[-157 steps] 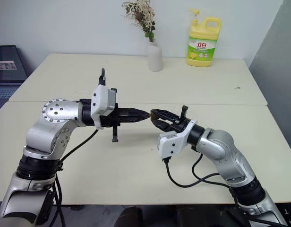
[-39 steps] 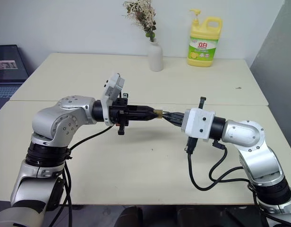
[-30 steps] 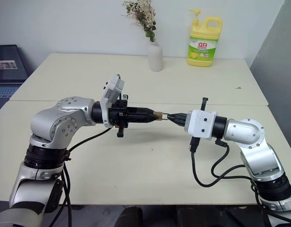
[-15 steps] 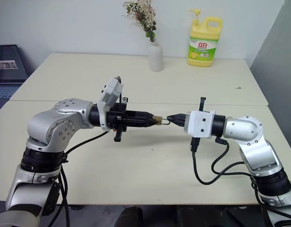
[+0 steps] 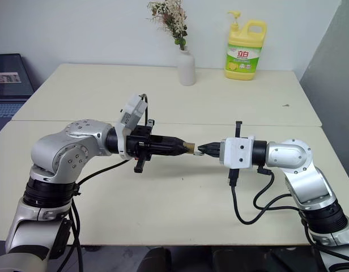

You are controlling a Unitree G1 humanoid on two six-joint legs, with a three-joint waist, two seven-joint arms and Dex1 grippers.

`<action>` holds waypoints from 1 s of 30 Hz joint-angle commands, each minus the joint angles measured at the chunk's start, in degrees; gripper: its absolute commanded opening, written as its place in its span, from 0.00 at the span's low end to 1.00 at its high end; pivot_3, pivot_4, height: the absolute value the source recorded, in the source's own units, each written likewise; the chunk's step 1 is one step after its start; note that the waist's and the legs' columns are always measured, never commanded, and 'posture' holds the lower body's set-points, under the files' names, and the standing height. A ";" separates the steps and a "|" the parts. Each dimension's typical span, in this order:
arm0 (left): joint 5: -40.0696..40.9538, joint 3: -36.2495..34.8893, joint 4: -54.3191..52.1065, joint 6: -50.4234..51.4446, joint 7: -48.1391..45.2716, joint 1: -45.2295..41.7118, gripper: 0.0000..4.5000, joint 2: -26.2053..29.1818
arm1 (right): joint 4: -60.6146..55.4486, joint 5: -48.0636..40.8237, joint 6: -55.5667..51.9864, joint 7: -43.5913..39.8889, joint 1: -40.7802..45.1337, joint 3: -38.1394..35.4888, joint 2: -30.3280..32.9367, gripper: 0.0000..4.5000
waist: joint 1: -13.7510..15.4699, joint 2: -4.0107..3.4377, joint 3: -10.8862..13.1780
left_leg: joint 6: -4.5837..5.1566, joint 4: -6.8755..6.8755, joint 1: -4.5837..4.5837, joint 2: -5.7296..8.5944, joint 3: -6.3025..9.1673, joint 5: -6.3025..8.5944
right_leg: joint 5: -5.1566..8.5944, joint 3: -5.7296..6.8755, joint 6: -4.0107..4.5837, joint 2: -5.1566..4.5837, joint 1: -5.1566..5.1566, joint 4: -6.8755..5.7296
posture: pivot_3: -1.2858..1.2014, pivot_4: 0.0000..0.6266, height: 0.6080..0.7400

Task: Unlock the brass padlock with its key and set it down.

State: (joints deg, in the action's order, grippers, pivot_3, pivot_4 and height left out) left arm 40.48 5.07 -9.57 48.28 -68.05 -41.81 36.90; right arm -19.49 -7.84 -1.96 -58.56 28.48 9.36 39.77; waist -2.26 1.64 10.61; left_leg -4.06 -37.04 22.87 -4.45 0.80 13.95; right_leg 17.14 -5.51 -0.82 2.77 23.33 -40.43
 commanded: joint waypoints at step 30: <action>0.28 -2.65 -2.90 1.34 6.47 4.50 0.03 0.95 | -9.76 -7.55 -12.98 -0.39 -9.10 -6.95 6.02 0.08 | 0.15 0.00 0.00 | 0.00 0.00 -0.01 -0.01 0.00 0.00 | 0.00 -0.01 0.00 0.00 0.00 0.01 | 0.52 0.24 1.00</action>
State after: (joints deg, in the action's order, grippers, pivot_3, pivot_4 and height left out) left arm 40.15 4.05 -10.00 49.31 -62.33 -37.41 37.37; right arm -25.42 -12.34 -12.51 -59.77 19.24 5.26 45.11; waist -2.10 1.64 10.61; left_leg -4.06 -37.04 22.86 -4.46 0.81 13.95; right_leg 17.14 -5.52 -0.82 2.77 23.33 -40.43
